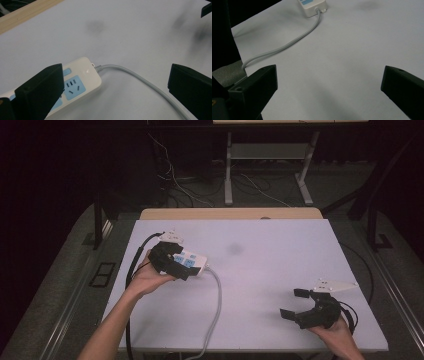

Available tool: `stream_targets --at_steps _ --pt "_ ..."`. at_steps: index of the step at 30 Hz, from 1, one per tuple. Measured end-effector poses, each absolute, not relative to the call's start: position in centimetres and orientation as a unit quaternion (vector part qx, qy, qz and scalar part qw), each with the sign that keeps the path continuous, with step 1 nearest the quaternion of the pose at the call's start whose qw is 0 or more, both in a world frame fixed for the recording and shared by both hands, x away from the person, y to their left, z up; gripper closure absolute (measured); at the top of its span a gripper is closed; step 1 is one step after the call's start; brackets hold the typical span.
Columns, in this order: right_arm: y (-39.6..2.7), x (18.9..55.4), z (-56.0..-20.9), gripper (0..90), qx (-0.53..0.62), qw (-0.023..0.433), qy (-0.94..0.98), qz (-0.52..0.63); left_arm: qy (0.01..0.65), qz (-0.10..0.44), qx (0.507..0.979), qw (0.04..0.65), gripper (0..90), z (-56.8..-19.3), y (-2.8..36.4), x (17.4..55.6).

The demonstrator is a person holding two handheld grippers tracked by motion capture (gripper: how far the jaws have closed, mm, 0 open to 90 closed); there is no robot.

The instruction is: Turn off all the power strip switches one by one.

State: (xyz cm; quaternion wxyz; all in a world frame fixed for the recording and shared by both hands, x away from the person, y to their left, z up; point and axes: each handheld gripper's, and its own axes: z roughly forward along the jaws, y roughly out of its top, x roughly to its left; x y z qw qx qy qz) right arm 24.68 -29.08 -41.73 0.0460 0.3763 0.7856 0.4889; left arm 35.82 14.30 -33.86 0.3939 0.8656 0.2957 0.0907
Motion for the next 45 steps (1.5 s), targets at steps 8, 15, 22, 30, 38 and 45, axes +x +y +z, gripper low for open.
stream_targets --at_steps 8,15,22,30,38,45 --pt "-29.0 24.7 -41.8 0.6 0.378 0.045 0.787 0.485 0.300 0.088 0.869 0.384 0.0 -34.0 14.4 37.3" --pt "-28.9 24.7 -41.8 0.6 0.377 0.045 0.789 0.484 0.302 0.088 0.872 0.376 0.0 -33.9 14.4 38.5" --pt "-29.0 24.7 -41.9 0.6 0.377 0.045 0.789 0.484 0.302 0.086 0.875 0.369 0.0 -33.9 14.5 39.8" --pt "-28.9 24.8 -41.9 0.6 0.376 0.045 0.790 0.481 0.308 0.091 0.875 0.361 5.8 -34.1 14.6 41.1" --pt "-28.8 24.8 -41.9 0.6 0.376 0.046 0.791 0.480 0.319 0.099 0.870 0.362 16.5 -34.6 15.1 42.1" --pt "-28.7 24.9 -42.0 0.6 0.373 0.045 0.794 0.478 0.336 0.102 0.862 0.367 27.6 -35.1 15.5 42.9"
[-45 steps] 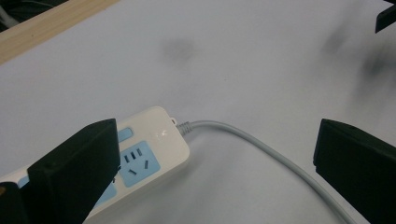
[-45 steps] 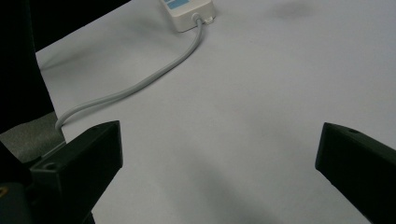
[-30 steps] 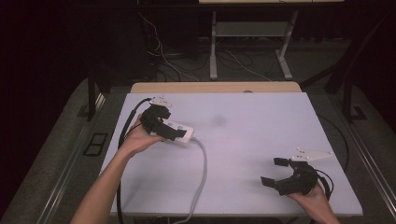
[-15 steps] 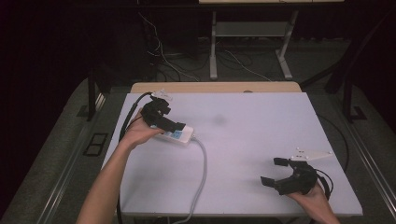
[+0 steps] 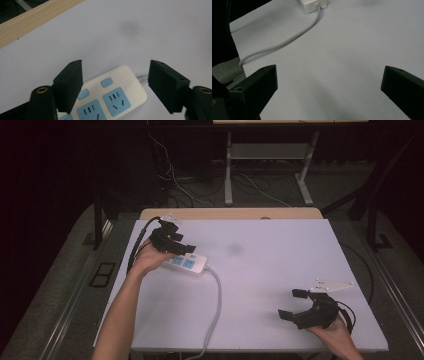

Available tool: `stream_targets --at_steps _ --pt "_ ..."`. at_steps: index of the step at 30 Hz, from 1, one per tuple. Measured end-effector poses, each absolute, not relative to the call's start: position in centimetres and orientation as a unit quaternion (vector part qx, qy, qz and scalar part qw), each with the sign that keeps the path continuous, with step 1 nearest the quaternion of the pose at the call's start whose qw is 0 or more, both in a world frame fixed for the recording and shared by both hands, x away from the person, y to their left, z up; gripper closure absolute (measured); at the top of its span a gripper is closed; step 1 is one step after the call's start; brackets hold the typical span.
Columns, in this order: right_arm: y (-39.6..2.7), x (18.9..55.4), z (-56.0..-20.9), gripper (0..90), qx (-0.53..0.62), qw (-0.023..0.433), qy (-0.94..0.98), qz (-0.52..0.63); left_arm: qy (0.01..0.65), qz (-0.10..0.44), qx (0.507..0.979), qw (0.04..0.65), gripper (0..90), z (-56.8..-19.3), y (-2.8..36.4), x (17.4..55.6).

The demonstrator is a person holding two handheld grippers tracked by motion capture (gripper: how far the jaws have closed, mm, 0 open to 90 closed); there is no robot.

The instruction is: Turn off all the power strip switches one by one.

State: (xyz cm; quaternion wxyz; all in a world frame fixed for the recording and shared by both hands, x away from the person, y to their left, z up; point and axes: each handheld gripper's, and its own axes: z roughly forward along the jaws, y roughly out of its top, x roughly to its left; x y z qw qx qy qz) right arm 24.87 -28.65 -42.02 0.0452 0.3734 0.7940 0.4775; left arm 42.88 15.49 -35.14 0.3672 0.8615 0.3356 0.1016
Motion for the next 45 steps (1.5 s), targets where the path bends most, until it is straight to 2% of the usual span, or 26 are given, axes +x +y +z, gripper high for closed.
stream_targets --at_steps 8,11,14,20,27,32,45 --pt "-28.7 24.8 -42.0 0.6 0.375 0.046 0.793 0.478 0.334 0.096 0.862 0.369 49.7 -35.8 15.1 43.3" --pt "-28.8 24.8 -42.0 0.6 0.375 0.047 0.793 0.479 0.335 0.094 0.862 0.370 53.3 -36.0 14.9 43.5" --pt "-28.9 24.8 -42.0 0.6 0.376 0.047 0.792 0.478 0.331 0.092 0.862 0.372 60.8 -36.2 14.7 43.6" --pt "-28.8 24.8 -42.1 0.6 0.376 0.046 0.793 0.476 0.335 0.088 0.865 0.363 67.8 -36.8 14.6 43.9" --pt "-28.7 24.9 -42.1 0.6 0.377 0.044 0.794 0.475 0.339 0.086 0.873 0.341 84.3 -37.7 14.3 44.4" --pt "-28.8 24.8 -42.1 0.6 0.375 0.045 0.794 0.476 0.345 0.094 0.873 0.331 88.6 -38.5 14.1 44.6" --pt "-28.6 24.7 -42.1 0.6 0.370 0.047 0.800 0.470 0.340 0.080 0.880 0.322 89.1 -39.7 13.6 44.8"
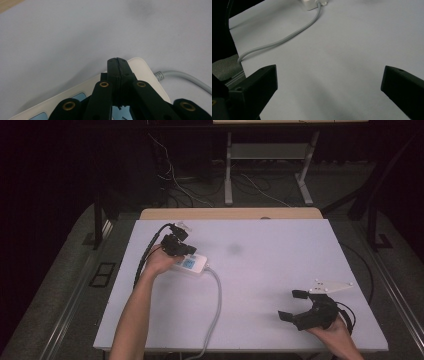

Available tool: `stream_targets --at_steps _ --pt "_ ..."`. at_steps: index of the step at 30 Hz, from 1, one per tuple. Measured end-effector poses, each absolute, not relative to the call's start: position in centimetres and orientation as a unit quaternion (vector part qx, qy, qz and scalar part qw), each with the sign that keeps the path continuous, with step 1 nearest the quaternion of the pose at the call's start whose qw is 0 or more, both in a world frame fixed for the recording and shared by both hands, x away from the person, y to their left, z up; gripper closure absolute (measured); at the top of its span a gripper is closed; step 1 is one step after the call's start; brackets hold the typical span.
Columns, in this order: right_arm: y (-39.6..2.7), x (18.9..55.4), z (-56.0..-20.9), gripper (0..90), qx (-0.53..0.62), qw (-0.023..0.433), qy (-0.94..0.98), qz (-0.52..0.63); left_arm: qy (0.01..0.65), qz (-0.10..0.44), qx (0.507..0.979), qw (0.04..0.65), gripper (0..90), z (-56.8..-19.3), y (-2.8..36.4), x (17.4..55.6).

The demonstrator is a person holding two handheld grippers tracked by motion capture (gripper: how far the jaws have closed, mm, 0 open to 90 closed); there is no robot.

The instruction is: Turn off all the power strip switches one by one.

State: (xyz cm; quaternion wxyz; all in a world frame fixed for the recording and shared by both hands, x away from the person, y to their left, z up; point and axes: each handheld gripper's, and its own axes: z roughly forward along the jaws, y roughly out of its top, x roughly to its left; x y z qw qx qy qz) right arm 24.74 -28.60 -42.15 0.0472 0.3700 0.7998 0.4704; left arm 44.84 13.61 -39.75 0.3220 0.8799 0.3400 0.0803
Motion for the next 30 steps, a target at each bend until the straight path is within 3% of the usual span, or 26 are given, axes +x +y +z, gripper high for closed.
stream_targets --at_steps 30 --pt "-28.9 24.8 -42.2 0.6 0.372 0.052 0.802 0.464 0.349 0.062 0.882 0.311 89.5 -40.9 13.8 45.2"
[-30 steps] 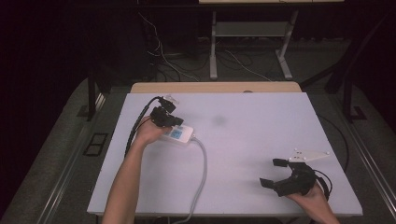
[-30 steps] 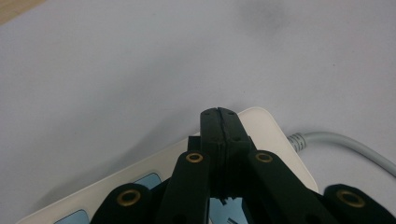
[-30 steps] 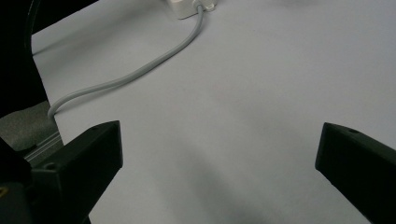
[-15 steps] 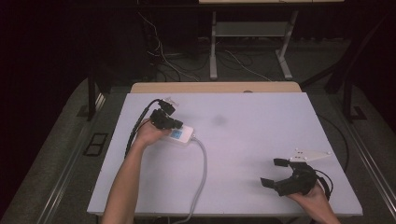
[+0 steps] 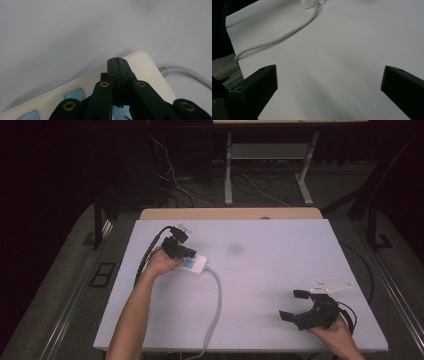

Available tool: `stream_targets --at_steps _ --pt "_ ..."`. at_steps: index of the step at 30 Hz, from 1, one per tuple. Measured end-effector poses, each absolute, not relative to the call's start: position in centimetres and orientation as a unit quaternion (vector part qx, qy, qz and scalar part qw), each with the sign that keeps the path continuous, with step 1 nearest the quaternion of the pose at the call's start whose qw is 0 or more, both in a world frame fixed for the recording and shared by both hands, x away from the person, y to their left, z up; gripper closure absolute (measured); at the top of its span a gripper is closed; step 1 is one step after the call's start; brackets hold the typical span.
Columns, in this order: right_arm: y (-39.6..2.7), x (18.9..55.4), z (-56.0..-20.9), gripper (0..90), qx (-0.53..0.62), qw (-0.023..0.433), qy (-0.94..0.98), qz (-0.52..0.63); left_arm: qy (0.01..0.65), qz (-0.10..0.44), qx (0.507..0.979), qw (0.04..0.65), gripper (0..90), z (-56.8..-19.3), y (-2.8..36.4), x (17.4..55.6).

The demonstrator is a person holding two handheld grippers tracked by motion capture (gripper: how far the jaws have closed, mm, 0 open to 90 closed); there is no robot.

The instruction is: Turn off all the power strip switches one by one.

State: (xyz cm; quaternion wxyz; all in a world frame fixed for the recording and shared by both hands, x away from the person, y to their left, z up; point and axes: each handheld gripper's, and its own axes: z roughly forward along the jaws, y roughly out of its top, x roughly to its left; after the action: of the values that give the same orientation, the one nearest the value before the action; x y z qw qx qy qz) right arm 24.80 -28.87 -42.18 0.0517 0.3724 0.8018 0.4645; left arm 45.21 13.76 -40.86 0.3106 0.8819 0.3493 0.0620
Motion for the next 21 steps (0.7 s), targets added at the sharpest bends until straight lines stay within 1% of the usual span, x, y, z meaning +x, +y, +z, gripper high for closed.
stream_targets --at_steps 9,15,21 --pt "-29.30 24.93 -42.14 0.6 0.379 0.056 0.799 0.464 0.367 0.048 0.876 0.310 89.7 -40.94 13.82 45.44" --pt "-29.48 24.95 -42.12 0.6 0.382 0.057 0.797 0.464 0.365 0.058 0.879 0.303 89.6 -40.83 13.58 45.27" --pt "-29.44 24.91 -42.11 0.6 0.382 0.058 0.798 0.463 0.369 0.054 0.876 0.306 89.5 -40.85 13.68 45.31"
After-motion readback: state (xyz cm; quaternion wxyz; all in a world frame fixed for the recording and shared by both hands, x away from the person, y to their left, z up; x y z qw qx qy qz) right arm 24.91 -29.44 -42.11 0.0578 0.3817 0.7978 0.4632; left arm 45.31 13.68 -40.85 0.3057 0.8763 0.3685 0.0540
